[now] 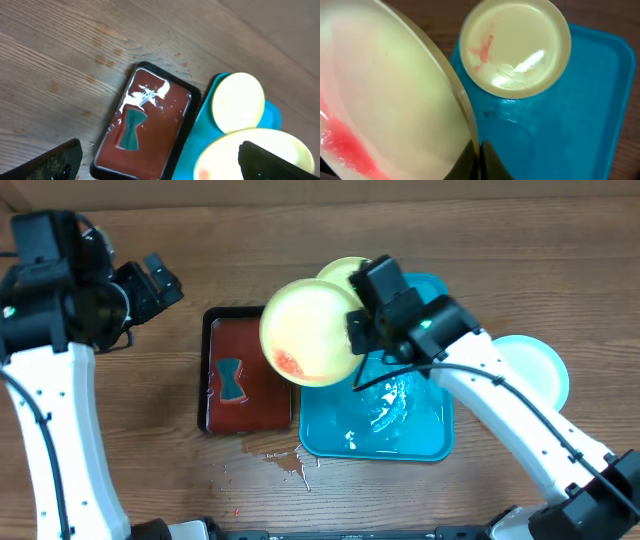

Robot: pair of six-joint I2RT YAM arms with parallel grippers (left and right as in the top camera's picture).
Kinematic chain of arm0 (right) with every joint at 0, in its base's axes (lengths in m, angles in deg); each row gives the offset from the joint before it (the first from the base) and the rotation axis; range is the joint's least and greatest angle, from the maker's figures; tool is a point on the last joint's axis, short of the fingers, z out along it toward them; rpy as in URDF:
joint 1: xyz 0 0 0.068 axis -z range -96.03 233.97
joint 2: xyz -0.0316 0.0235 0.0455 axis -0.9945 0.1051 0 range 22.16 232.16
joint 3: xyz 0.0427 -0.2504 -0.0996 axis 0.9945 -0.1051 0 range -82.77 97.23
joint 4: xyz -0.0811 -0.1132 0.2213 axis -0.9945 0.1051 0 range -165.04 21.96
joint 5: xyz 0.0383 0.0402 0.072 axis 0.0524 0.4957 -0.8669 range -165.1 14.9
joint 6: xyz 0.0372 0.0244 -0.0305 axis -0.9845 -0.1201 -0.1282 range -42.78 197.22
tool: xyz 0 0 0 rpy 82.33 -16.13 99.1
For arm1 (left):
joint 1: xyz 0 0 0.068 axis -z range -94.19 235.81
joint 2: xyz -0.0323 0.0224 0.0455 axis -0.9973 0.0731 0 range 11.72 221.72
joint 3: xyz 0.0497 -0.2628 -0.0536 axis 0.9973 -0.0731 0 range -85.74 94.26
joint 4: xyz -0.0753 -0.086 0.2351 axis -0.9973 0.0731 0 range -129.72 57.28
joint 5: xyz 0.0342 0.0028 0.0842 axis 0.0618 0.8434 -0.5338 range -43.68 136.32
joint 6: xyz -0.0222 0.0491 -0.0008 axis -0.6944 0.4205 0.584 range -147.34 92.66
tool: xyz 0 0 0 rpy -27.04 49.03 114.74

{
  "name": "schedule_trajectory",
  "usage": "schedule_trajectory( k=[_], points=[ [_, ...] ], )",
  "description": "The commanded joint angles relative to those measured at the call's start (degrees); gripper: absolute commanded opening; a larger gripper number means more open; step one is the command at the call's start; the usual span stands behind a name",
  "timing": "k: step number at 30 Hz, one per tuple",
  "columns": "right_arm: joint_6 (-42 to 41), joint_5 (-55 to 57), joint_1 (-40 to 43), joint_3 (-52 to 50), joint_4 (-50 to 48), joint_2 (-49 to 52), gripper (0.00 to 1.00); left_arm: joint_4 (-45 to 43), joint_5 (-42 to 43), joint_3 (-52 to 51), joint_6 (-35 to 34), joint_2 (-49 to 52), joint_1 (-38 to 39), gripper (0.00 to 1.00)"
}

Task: Clean dirty plates on tray and stack at the side
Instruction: 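Lift the yellow plate with the right gripper and tilt it over the water tray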

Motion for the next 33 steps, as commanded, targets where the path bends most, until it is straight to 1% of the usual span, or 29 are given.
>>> schedule_trajectory(
  k=[1, 6, 10, 15, 21, 27, 33],
  points=[
    [0.61, 4.35, -4.37, 1.20, -5.90, 1.81, 0.04, 0.22, 3.21, 0.72, 0.20, -1.60, -0.39, 1.00],
    [0.37, 13.86, -10.67, 1.20, -13.49, 8.02, 0.04, 3.54, 1.14, 0.66, 0.20, -1.81, -0.39, 1.00],
    [0.37, 24.76, -14.69, 1.20, -15.13, 12.22, 0.04, 5.27, -1.27, 0.66, 0.22, -1.53, -0.39, 1.00],
    [0.42, 40.70, -20.09, 1.81, -15.72, 12.50, 0.04, 5.20, -1.33, 0.66, 0.20, -1.33, -0.39, 0.99],
    [0.48, 55.82, -25.73, 2.60, -15.23, 12.41, 0.04, 5.20, -1.33, 0.66, 0.20, -1.31, -0.39, 1.00],
    [0.63, 65.57, -30.21, 2.60, -14.69, 12.41, 0.04, 5.20, -1.33, 0.66, 0.20, -1.31, -0.39, 1.00],
    [0.63, 68.81, -33.20, 2.60, -14.64, 11.67, 0.04, 5.20, -1.33, 0.66, 0.20, -1.33, -0.39, 1.00]
  ],
)
